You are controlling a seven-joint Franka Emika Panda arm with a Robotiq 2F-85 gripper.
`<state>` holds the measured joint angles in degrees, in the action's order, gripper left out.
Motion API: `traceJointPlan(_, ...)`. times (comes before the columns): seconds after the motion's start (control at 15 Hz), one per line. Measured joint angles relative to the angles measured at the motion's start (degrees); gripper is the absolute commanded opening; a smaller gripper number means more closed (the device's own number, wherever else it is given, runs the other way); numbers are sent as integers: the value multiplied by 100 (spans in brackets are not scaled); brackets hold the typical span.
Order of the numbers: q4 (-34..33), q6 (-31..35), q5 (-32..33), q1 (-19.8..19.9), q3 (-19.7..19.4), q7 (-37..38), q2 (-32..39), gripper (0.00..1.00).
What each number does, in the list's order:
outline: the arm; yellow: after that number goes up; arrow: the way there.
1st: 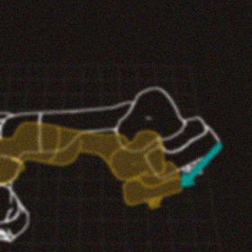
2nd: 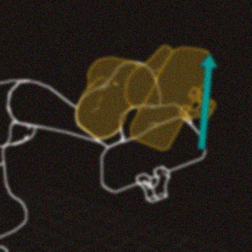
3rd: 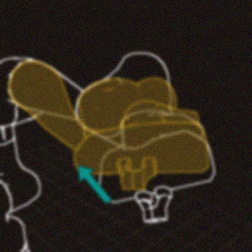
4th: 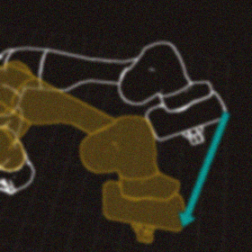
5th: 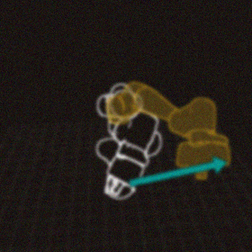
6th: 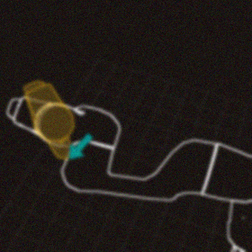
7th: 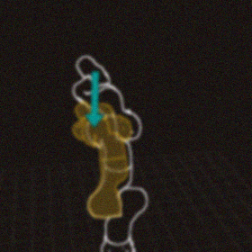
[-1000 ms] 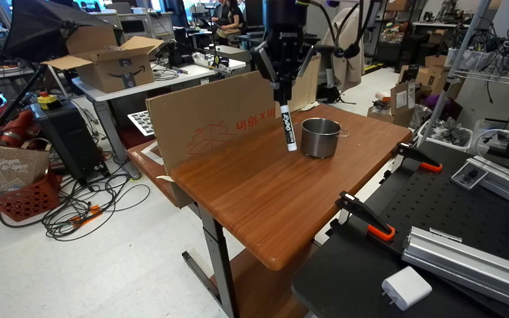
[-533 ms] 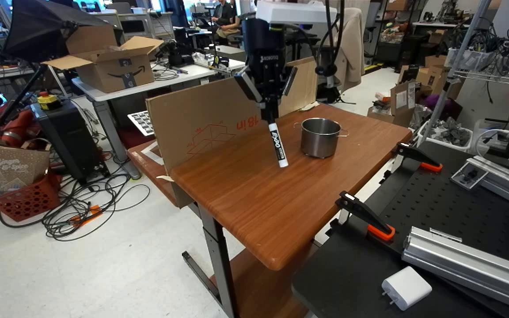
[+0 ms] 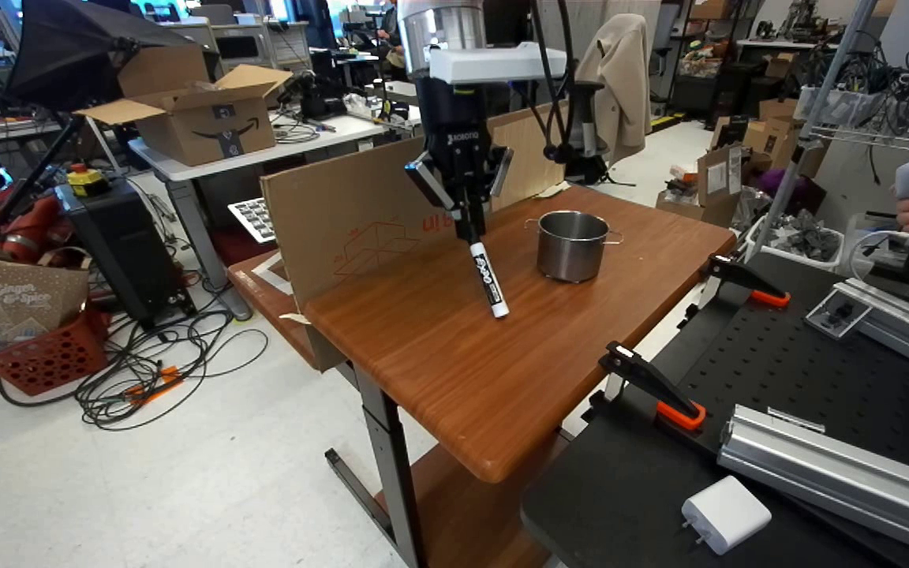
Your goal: Take the marker from the silver pot and put it on the table
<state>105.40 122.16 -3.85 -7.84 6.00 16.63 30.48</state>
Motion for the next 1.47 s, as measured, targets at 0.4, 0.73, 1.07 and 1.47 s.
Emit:
traceJointPlan(0.4,-717,-400,0,-17,-84,243,526,5)
traceJointPlan(0.73,-1189,-540,0,-70,-169,454,978,5)
traceJointPlan(1.07,-1603,-641,0,-138,-298,672,1398,5)
traceJointPlan(1.47,-1934,-642,6,-214,-418,923,1735,47)
